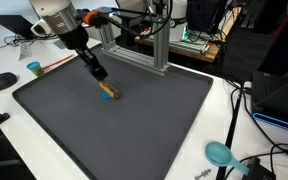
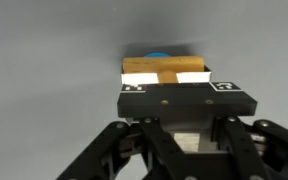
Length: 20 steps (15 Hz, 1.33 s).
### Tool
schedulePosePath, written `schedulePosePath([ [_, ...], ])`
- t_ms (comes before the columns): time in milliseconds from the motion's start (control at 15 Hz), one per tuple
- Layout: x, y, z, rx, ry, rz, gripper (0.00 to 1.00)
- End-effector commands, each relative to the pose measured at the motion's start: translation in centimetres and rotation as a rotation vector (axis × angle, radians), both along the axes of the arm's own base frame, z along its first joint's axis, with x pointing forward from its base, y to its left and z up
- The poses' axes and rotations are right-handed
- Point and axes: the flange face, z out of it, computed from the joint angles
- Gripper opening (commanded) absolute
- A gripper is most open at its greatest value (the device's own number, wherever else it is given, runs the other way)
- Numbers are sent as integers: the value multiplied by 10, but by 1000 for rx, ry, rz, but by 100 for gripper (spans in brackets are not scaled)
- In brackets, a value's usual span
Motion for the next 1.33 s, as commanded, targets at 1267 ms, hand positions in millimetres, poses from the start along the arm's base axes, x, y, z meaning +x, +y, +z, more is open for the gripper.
schedulePosePath([
  [1267,-7,-5,-21,-50,-137,-125,22],
])
